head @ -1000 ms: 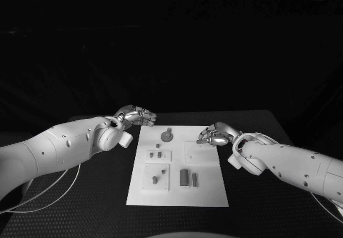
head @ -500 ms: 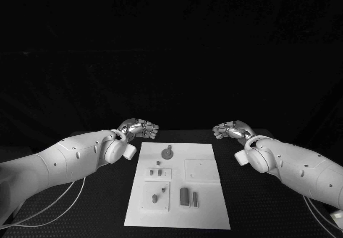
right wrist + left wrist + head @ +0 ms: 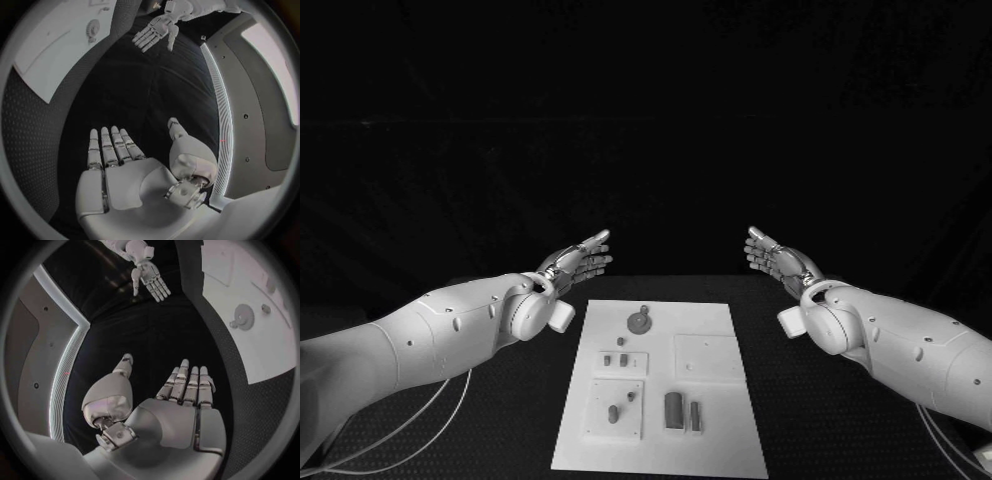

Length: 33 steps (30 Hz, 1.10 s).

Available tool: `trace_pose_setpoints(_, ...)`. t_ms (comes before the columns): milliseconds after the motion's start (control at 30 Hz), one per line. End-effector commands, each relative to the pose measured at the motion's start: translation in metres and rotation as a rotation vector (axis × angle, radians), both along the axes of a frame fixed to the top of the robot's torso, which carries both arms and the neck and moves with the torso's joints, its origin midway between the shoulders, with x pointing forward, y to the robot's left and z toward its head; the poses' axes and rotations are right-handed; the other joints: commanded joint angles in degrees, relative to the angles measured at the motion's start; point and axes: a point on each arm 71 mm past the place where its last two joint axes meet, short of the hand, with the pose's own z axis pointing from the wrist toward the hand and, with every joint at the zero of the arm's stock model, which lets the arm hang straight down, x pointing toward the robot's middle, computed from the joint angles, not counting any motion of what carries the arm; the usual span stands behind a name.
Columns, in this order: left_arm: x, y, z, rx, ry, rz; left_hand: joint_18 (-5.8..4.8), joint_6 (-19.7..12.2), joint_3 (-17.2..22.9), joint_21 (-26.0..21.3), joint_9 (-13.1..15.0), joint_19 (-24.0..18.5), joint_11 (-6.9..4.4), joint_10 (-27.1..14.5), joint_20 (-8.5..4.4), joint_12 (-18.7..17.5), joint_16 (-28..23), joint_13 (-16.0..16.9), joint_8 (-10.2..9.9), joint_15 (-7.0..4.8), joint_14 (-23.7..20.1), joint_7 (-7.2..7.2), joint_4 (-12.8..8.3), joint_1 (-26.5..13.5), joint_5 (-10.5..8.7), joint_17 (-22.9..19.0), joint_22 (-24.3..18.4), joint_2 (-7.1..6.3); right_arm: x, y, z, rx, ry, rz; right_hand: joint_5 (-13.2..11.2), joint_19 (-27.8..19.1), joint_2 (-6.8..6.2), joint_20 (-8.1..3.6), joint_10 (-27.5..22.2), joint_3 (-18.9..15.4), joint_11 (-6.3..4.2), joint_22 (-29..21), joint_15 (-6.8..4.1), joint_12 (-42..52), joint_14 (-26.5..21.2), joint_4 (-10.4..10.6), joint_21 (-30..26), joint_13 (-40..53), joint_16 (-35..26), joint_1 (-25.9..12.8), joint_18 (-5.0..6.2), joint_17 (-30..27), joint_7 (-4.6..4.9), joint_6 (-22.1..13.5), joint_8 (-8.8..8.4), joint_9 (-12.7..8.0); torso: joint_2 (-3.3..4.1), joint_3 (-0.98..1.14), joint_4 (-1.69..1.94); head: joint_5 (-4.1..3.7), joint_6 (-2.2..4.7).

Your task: Assemble the parts on the task board

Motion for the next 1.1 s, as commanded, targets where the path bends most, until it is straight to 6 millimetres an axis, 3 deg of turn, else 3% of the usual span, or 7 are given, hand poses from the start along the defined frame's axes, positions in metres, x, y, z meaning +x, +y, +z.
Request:
trace_pose_setpoints(33,-0.004,-0.006,0.002,-0.021,-0.036,0.041,-1.31,-15.9,-9.5,-1.4,-8.7,-15.2,-2.88,-29.5,-1.13,-1.5,-7.2,-2.4,-6.3,-2.93,-15.3,-3.31,5.1,-23.5,-1.14,-9.4,-18.2,0.79,-0.004,0.006,0.003,0.034,-0.028,-0.028,-1.9,-9.4,0.26,-4.46,-19.1,-10.6,-2.97,-27.1,-3.24,-4.6,-15.0,5.5,-7.3,-4.2,-9.3,-18.2,-3.47,-7.9,-3.57,-15.5,-4.23,-10.3,-0.74,0.10,1.63,-1.60,0.56)
trace_pose_setpoints(100,-0.010,-0.013,0.003,-0.040,-0.054,0.063,-1.31,-15.9,-9.5,-1.4,-8.7,-15.2,-2.88,-29.5,-1.13,-1.5,-7.2,-2.4,-6.3,-2.93,-15.3,-3.31,5.1,-23.5,-1.14,-9.4,-18.2,0.79,-0.010,0.011,0.005,0.063,-0.041,-0.044,-1.9,-9.4,0.26,-4.46,-19.1,-10.6,-2.97,-27.1,-3.24,-4.6,-15.0,5.5,-7.3,-4.2,-9.3,-18.2,-3.47,-7.9,-3.57,-15.5,-4.23,-10.3,-1.27,0.16,2.80,-2.89,1.01)
trace_pose_setpoints(133,-0.013,-0.017,0.003,-0.049,-0.062,0.073,-1.31,-15.9,-9.5,-1.4,-8.7,-15.2,-2.88,-29.5,-1.13,-1.5,-7.2,-2.4,-6.3,-2.93,-15.3,-3.31,5.1,-23.5,-1.14,-9.4,-18.2,0.79,-0.013,0.013,0.006,0.076,-0.047,-0.051,-1.9,-9.4,0.26,-4.46,-19.1,-10.6,-2.97,-27.1,-3.24,-4.6,-15.0,5.5,-7.3,-4.2,-9.3,-18.2,-3.47,-7.9,-3.57,-15.5,-4.23,-10.3,-1.44,0.18,3.16,-3.29,1.15)
trace_pose_setpoints(233,-0.023,-0.027,0.005,-0.078,-0.089,0.110,-1.31,-15.9,-9.5,-1.4,-8.7,-15.2,-2.88,-29.5,-1.13,-1.5,-7.2,-2.4,-6.3,-2.93,-15.3,-3.31,5.1,-23.5,-1.14,-9.4,-18.2,0.79,-0.024,0.020,0.009,0.119,-0.064,-0.079,-1.9,-9.4,0.26,-4.46,-19.1,-10.6,-2.97,-27.1,-3.24,-4.6,-15.0,5.5,-7.3,-4.2,-9.3,-18.2,-3.47,-7.9,-3.57,-15.5,-4.23,-10.3,-1.80,0.21,3.97,-4.19,1.46)
trace_pose_setpoints(300,-0.031,-0.035,0.007,-0.096,-0.106,0.137,-1.31,-15.9,-9.5,-1.4,-8.7,-15.2,-2.88,-29.5,-1.13,-1.5,-7.2,-2.4,-6.3,-2.93,-15.3,-3.31,5.1,-23.5,-1.14,-9.4,-18.2,0.79,-0.033,0.026,0.011,0.149,-0.073,-0.100,-1.9,-9.4,0.26,-4.46,-19.1,-10.6,-2.97,-27.1,-3.24,-4.6,-15.0,5.5,-7.3,-4.2,-9.3,-18.2,-3.47,-7.9,-3.57,-15.5,-4.23,-10.3,-1.93,0.23,4.24,-4.49,1.56)
trace_pose_setpoints(700,-0.082,-0.071,0.026,-0.166,-0.181,0.284,-1.31,-15.9,-9.5,-1.4,-8.7,-15.2,-2.88,-29.5,-1.13,-1.5,-7.2,-2.4,-6.3,-2.93,-15.3,-3.31,5.1,-23.5,-1.14,-9.4,-18.2,0.79,-0.092,0.052,0.029,0.282,-0.078,-0.231,-1.9,-9.4,0.26,-4.46,-19.1,-10.6,-2.97,-27.1,-3.24,-4.6,-15.0,5.5,-7.3,-4.2,-9.3,-18.2,-3.47,-7.9,-3.57,-15.5,-4.23,-10.3,-1.96,0.23,4.32,-4.57,1.59)
trace_pose_setpoints(1100,-0.090,-0.075,0.029,-0.172,-0.189,0.303,-1.31,-15.9,-9.5,-1.4,-8.7,-15.2,-2.88,-29.5,-1.13,-1.5,-7.2,-2.4,-6.3,-2.93,-15.3,-3.31,5.1,-23.5,-1.14,-9.4,-18.2,0.79,-0.106,0.056,0.033,0.299,-0.070,-0.256,-1.9,-9.4,0.26,-4.46,-19.1,-10.6,-2.97,-27.1,-3.24,-4.6,-15.0,5.5,-7.3,-4.2,-9.3,-18.2,-3.47,-7.9,-3.57,-15.5,-4.23,-10.3,-1.96,0.23,4.32,-4.57,1.59)
